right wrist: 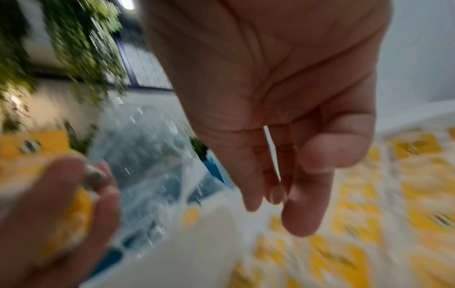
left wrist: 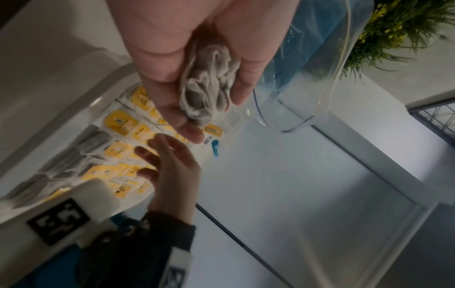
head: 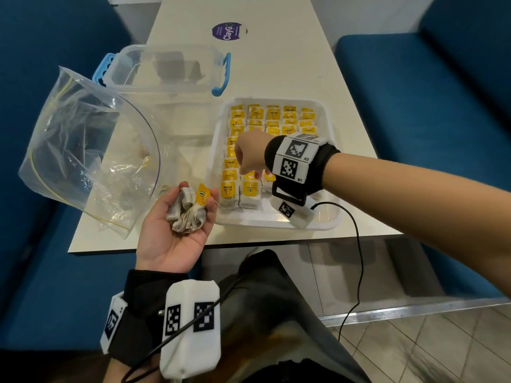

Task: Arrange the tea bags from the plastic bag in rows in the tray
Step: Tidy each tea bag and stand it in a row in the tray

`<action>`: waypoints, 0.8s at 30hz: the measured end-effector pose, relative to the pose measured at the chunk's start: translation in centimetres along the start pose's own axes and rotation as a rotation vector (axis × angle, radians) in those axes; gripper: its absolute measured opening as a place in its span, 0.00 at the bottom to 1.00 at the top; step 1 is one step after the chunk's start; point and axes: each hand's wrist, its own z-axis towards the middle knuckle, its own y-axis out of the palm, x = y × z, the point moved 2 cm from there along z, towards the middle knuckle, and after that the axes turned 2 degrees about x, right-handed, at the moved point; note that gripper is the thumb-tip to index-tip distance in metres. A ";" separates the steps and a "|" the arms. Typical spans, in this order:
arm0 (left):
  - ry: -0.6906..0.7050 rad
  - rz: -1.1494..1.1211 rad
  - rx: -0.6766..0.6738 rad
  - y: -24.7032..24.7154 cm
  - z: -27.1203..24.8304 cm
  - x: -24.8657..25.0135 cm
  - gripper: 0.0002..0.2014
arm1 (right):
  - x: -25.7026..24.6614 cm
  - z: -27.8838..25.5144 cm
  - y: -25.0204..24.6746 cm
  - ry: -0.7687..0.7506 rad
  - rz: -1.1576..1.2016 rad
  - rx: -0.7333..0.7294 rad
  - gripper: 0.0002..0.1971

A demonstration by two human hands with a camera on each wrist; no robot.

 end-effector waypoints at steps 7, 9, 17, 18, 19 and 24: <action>-0.051 -0.005 0.023 2.4 -0.2 -1.2 0.12 | -2.4 -5.2 -2.6 -0.344 0.235 0.306 0.09; -0.046 -0.005 0.007 2.8 -0.1 -1.5 0.17 | -2.5 -6.5 -2.2 -0.400 0.233 0.310 0.11; -0.068 0.098 -0.002 3.4 -0.2 -2.3 0.25 | -1.1 -8.3 -1.9 -0.453 0.268 0.170 0.15; -0.070 0.102 0.000 3.4 -0.2 -2.4 0.28 | -0.9 -8.5 -1.9 -0.461 0.253 0.168 0.14; -0.074 0.100 0.002 3.5 -0.1 -2.4 0.31 | -0.7 -8.5 -2.0 -0.468 0.235 0.175 0.13; -0.113 0.114 -0.011 3.8 0.1 -2.7 0.34 | -0.1 -8.5 -1.8 -0.460 0.259 0.211 0.05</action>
